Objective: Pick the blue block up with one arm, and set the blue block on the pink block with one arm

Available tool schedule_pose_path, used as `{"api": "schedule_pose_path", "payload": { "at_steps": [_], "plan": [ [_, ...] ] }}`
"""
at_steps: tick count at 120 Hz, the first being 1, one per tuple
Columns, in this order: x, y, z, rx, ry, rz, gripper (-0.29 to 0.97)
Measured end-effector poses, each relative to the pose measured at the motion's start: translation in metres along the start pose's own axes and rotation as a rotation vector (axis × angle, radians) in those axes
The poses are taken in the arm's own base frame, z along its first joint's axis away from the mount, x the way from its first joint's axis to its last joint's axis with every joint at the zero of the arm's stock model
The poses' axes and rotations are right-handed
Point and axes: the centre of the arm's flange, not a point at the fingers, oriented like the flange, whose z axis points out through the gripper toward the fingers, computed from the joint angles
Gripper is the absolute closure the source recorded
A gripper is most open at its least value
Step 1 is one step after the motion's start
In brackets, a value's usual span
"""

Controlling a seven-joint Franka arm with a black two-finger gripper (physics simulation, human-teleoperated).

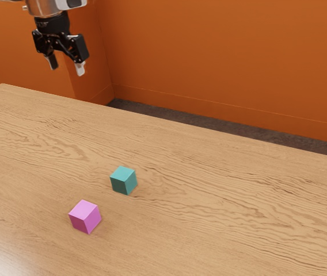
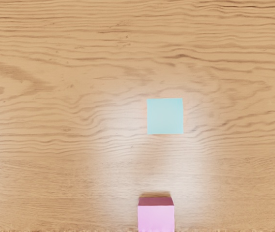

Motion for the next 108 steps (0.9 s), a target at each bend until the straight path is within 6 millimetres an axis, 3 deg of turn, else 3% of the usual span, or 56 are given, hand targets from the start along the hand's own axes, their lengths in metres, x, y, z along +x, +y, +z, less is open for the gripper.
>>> {"api": "schedule_pose_path", "payload": {
  "at_steps": [19, 22, 28, 32, 41, 50, 57, 96, 103, 108],
  "plan": [
    [-0.002, -0.018, -0.001, 0.004, -0.011, -0.012, 0.00],
    [-0.002, -0.020, -0.013, 0.009, 0.007, -0.014, 0.00],
    [-0.003, -0.021, -0.060, 0.025, 0.081, -0.017, 0.00],
    [-0.007, -0.014, -0.081, 0.027, 0.109, -0.007, 0.00],
    [-0.011, 0.016, -0.095, 0.016, 0.106, 0.048, 0.00],
    [-0.013, 0.051, -0.095, 0.004, 0.079, 0.113, 0.00],
    [-0.015, 0.063, -0.092, -0.005, 0.058, 0.134, 0.00],
    [-0.011, 0.050, -0.077, -0.018, -0.002, 0.104, 0.00],
    [-0.001, 0.051, -0.042, -0.041, -0.044, 0.104, 0.00],
    [0.004, 0.056, -0.001, -0.059, -0.102, 0.111, 0.00]
  ]
}}
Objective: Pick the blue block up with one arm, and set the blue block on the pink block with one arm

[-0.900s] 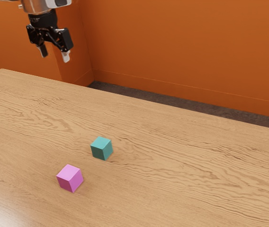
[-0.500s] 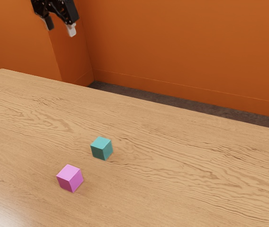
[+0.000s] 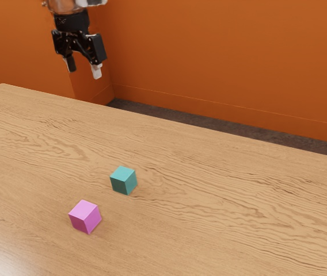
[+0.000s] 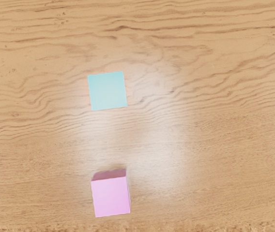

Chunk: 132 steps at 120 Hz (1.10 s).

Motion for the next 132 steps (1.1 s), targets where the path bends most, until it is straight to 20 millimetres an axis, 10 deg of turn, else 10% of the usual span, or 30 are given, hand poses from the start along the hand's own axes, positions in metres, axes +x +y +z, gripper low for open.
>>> {"api": "schedule_pose_path", "payload": {
  "at_steps": [17, 43, 78, 132],
  "plan": [
    [0.002, 0.017, 0.121, -0.023, -0.100, 0.031, 0.00],
    [0.000, 0.039, 0.227, 0.005, -0.089, 0.070, 0.00],
    [0.003, 0.046, 0.274, 0.021, -0.003, 0.089, 0.00],
    [-0.013, -0.050, 0.321, 0.022, 0.054, -0.082, 0.00]
  ]
}}
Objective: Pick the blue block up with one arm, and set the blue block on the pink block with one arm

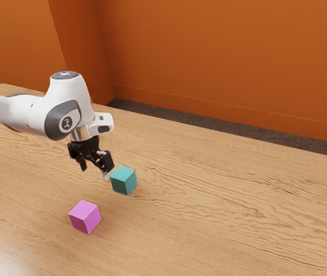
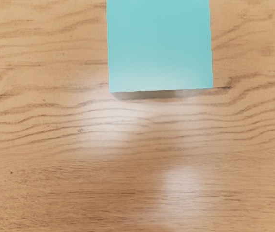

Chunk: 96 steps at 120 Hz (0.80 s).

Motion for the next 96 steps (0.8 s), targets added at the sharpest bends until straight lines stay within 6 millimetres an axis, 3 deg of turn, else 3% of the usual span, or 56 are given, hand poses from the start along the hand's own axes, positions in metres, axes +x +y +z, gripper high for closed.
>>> {"api": "schedule_pose_path", "payload": {
  "at_steps": [12, 39, 63, 96],
  "plan": [
    [0.002, 0.001, 0.002, -0.001, 0.012, -0.003, 0.00],
    [0.008, 0.038, 0.005, -0.003, 0.024, 0.062, 0.00],
    [0.013, 0.026, 0.024, 0.003, -0.005, 0.039, 0.00],
    [0.025, 0.034, 0.023, 0.007, 0.005, 0.055, 0.00]
  ]
}}
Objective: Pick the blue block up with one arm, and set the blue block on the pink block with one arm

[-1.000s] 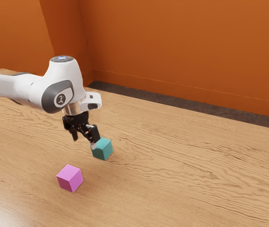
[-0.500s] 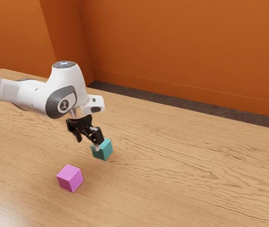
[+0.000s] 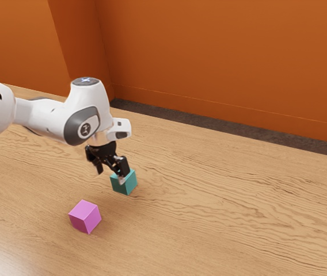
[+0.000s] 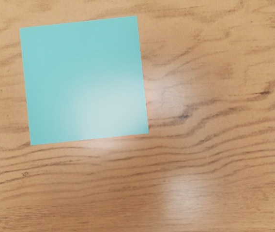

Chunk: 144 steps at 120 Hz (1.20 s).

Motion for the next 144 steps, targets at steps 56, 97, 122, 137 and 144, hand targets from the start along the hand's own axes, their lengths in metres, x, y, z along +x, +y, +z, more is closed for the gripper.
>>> {"api": "schedule_pose_path", "payload": {
  "at_steps": [56, 97, 122, 137, 144],
  "plan": [
    [0.048, -0.007, 0.006, 0.010, 0.011, -0.010, 0.00],
    [0.054, -0.020, 0.018, -0.006, -0.010, -0.047, 0.00],
    [0.054, -0.025, 0.033, -0.009, -0.034, -0.058, 0.00],
    [0.058, -0.025, 0.036, -0.008, -0.035, -0.058, 0.00],
    [0.059, -0.025, 0.039, -0.009, -0.040, -0.058, 0.00]
  ]
}}
